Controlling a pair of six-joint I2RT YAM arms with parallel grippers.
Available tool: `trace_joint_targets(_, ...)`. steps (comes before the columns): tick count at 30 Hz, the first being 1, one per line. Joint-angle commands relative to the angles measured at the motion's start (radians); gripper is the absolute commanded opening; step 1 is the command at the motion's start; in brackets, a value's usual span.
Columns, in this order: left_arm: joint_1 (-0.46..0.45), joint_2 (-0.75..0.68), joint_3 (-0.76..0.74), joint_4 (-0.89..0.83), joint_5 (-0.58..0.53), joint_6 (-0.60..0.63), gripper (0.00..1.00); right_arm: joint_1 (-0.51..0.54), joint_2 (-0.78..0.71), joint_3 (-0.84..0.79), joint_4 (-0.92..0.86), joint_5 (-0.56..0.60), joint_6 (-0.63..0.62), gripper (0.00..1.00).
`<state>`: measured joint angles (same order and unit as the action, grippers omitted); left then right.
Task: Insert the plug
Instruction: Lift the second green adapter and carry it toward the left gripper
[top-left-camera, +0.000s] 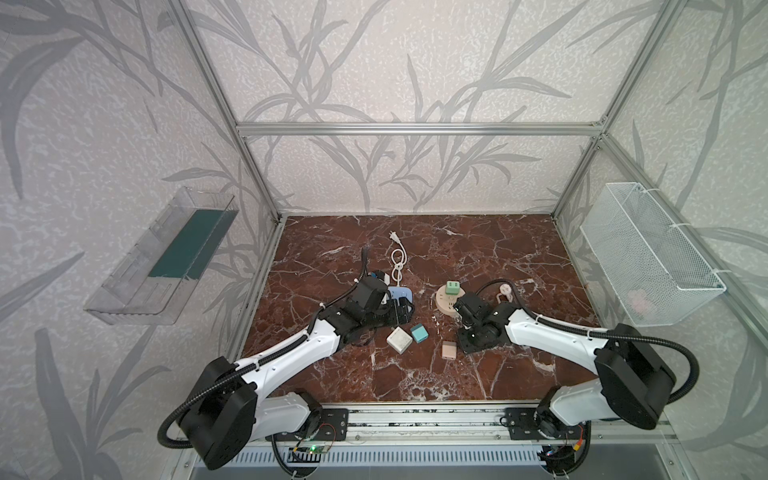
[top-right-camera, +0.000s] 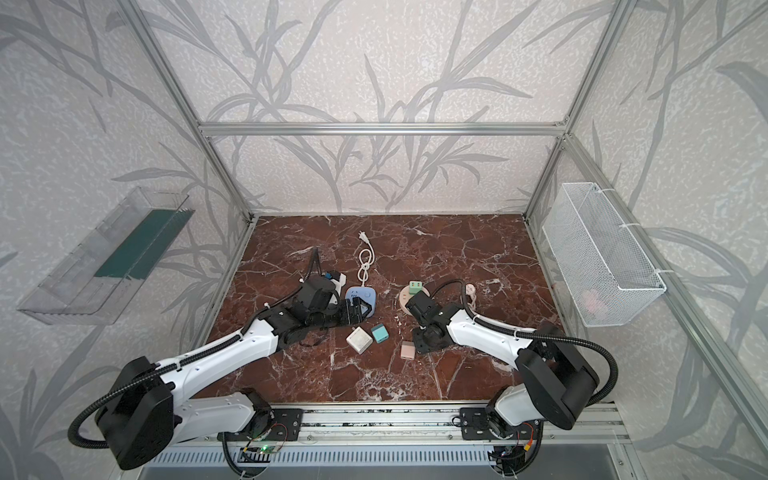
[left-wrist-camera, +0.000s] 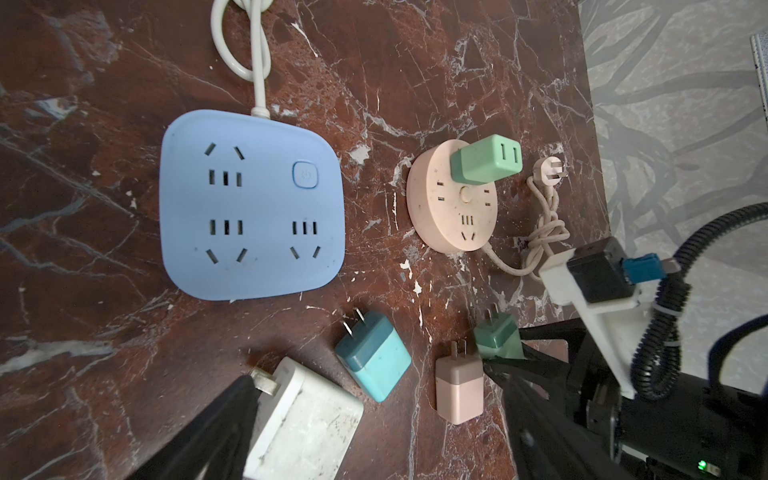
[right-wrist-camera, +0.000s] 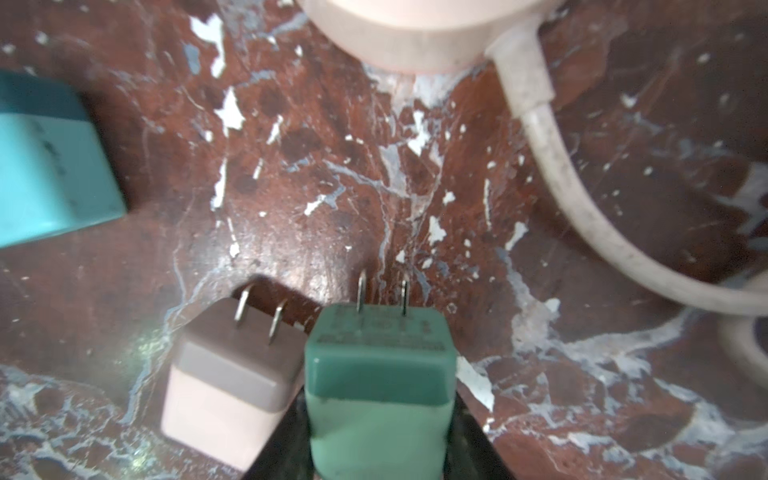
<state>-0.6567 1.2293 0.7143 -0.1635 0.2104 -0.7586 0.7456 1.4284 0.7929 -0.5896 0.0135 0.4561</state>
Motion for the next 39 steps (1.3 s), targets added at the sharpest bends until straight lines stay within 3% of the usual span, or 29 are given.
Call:
trace_joint_targets(1, -0.001, -0.006, 0.041, -0.024, 0.037, 0.015, 0.91, 0.031, -0.070, 0.070, -0.065, -0.015, -0.064, 0.00)
trace_joint_targets(11, -0.032, -0.020, 0.039, 0.086, 0.186, -0.049, 0.76, 0.073, -0.161, 0.113, -0.001, -0.149, -0.147, 0.00)
trace_joint_targets(23, -0.054, 0.043, 0.010, 0.313, 0.368, -0.166, 0.65, 0.087, -0.177, 0.194, 0.009, -0.190, -0.189, 0.00)
trace_joint_targets(39, -0.054, 0.078, -0.044, 0.468, 0.445, -0.263, 0.55, 0.089, -0.157, 0.251, -0.002, -0.188, -0.201, 0.00)
